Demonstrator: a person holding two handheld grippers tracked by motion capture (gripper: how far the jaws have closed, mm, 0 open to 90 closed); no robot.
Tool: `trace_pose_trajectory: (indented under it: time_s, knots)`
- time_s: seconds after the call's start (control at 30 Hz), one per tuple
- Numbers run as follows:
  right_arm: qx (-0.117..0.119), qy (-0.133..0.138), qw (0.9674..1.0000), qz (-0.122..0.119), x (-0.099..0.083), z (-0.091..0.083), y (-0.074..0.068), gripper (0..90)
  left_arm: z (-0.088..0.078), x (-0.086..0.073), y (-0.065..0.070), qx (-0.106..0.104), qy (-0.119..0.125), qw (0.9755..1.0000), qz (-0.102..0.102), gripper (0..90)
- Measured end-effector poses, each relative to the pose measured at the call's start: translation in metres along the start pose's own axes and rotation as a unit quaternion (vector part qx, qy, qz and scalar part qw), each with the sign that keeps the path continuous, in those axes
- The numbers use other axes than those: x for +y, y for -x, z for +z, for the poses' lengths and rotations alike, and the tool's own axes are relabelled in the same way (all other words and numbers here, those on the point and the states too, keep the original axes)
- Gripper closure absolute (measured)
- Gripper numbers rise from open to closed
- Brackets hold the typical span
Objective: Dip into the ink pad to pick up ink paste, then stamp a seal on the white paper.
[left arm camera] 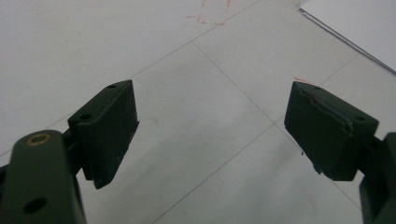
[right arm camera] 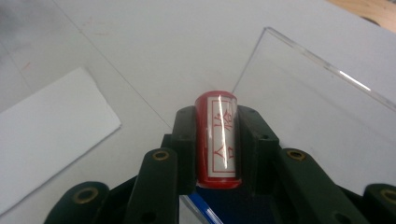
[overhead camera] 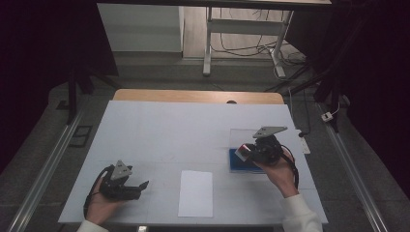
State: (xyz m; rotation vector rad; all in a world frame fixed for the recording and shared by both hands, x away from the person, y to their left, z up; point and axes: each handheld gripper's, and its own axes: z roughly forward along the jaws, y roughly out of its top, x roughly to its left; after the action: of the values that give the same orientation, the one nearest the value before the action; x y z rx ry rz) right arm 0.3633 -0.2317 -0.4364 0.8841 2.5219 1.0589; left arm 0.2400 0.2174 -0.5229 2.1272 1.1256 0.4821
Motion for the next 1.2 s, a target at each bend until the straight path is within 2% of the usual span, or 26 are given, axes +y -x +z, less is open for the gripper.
trace_pose_trajectory:
  time_s: [0.5,0.7,0.73,0.87,1.2]
  knots:
    - [0.031,0.016,0.9992,-0.021,0.010,-0.004,-0.018,69.8,0.001,0.001,0.000,-0.001,-0.001,1.0000,0.001,17.6]
    - [0.036,0.020,0.9988,-0.024,0.012,-0.004,-0.022,69.8,0.001,0.001,0.001,0.000,-0.001,1.0000,0.003,17.6]
    - [0.035,0.018,0.9988,-0.031,0.012,-0.004,-0.022,69.8,0.001,0.001,0.001,0.001,-0.001,1.0000,0.003,17.6]
    - [0.055,0.022,0.9977,-0.032,0.015,-0.002,-0.030,69.8,0.001,0.002,0.001,0.000,0.000,1.0000,0.002,17.6]
    - [0.081,0.006,0.9942,-0.070,0.020,0.009,-0.051,69.7,0.001,0.002,0.001,0.000,0.000,1.0000,0.004,17.6]
